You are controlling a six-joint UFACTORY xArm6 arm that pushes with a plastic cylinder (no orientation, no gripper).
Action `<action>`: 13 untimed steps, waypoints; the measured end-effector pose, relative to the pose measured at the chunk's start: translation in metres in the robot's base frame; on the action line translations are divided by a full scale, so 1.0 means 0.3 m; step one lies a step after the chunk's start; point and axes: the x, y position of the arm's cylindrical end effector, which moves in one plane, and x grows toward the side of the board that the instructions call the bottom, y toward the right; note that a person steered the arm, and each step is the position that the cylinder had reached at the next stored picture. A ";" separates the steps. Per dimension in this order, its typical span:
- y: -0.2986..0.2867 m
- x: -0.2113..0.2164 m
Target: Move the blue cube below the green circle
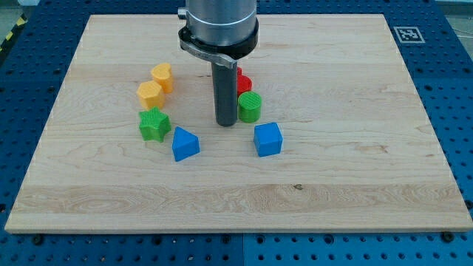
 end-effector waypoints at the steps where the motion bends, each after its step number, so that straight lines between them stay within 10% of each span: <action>1: 0.000 0.017; 6: 0.052 0.292; 13: 0.222 0.190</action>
